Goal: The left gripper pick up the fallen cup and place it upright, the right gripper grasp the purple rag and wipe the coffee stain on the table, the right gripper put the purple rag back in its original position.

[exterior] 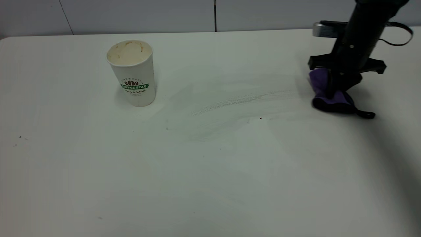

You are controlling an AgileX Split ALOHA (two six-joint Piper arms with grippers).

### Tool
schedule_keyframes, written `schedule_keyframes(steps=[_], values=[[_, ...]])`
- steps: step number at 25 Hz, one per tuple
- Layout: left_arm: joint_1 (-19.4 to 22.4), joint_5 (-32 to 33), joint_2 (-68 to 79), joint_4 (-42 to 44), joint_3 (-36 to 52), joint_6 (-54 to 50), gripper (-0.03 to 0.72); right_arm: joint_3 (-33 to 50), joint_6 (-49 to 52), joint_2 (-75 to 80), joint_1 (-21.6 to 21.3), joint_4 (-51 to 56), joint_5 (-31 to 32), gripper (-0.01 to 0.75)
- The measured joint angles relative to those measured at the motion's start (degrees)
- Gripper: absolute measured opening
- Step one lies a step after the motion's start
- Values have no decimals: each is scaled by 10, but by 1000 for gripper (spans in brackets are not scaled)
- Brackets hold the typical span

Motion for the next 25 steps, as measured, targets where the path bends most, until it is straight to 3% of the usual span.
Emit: schedule_keyframes(steps=[2,4,9,10,12,18,25], values=[[0,0,0,0,0,0,428,0,-1,-1,-21,1,11,164],[0,0,0,0,0,0,428,0,-2,-4,-29,-7,17,264],[0,0,0,0,0,0,428,10,-23,-25,-31,-53,48,634],[0,0,0,0,0,0,428,12,-26,-33,-33,-56,62,680],[0,0,0,0,0,0,428,15,-31,-69,-35,-63,102,715],[0,0,0,0,0,0,428,15,-39,-239,-35,-72,216,724],[0,0,0,0,0,1,428,86,-54,-477,-8,-65,233,717]])
